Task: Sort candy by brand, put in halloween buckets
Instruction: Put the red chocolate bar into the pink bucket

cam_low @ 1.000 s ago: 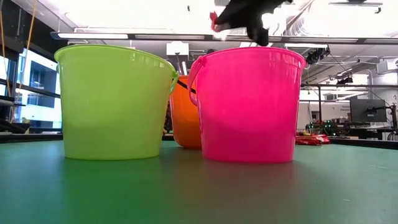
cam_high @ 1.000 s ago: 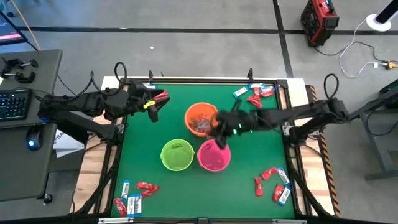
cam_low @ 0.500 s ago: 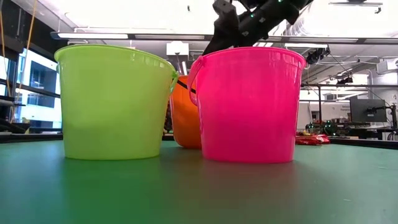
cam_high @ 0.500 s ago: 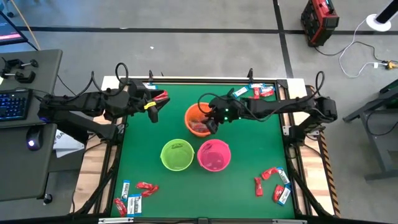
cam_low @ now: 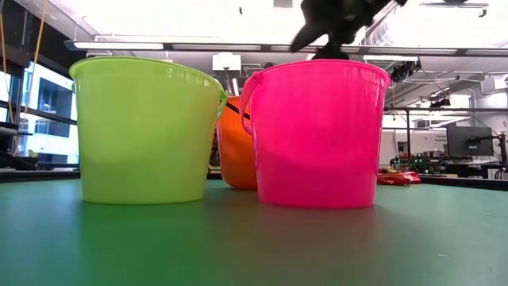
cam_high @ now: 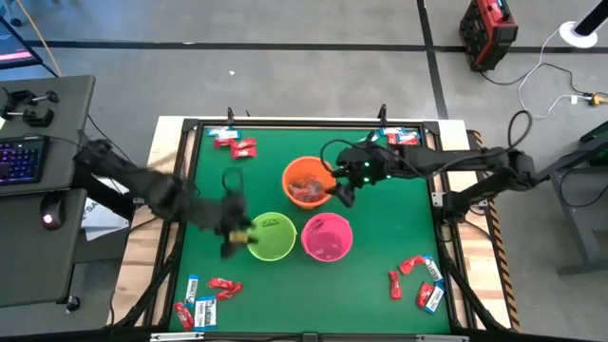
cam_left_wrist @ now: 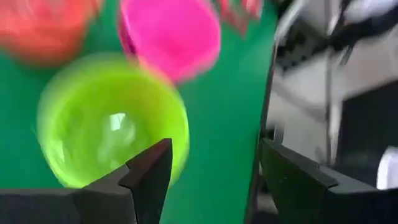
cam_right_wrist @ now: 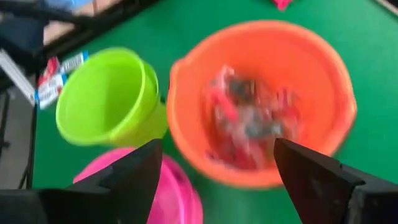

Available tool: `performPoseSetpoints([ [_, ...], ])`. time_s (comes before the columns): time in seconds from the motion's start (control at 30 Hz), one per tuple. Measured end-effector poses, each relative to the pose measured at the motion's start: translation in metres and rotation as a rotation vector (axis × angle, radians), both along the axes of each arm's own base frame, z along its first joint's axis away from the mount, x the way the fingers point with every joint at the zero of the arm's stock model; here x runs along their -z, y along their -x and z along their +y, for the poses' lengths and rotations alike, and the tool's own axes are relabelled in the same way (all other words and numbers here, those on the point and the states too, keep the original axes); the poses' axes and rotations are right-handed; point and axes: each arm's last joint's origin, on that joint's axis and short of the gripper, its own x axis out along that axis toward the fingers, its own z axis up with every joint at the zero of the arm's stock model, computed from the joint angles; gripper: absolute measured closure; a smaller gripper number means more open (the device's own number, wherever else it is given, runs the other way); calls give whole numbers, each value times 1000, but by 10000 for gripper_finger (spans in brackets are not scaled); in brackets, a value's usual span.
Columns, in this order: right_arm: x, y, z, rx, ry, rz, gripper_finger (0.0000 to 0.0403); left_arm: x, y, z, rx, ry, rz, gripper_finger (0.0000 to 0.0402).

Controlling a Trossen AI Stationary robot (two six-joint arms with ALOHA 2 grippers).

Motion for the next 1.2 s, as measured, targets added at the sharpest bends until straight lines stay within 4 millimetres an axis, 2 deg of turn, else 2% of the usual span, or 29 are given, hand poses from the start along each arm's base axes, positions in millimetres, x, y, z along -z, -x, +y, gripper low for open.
performPoseSetpoints([
  [0.17, -9, 22, 9, 8, 27, 61, 100, 47, 21, -66, 40, -38, 303, 173],
  [0.3, -12, 26, 11, 36, 66, 67, 100, 87, 39, -112, 136, -234, 390, 173],
  [0.43, -12, 23, 10, 48, 76, 47, 100, 125, 43, -134, 342, -421, 506, 173],
  [0.53, -12, 22, 10, 51, 74, 45, 100, 147, 39, -139, 423, -509, 573, 173],
  [0.73, -12, 22, 10, 73, 49, 42, 100, 170, 40, -138, 472, -590, 635, 173],
  [0.87, -11, 22, 10, 76, 42, 43, 100, 183, 46, -123, 339, -509, 672, 173],
  [1.07, -11, 22, 10, 85, 32, 42, 100, 189, 45, -110, 262, -349, 584, 174],
  [1.2, -11, 22, 10, 90, 28, 42, 100, 189, 43, -101, 253, -305, 600, 205],
])
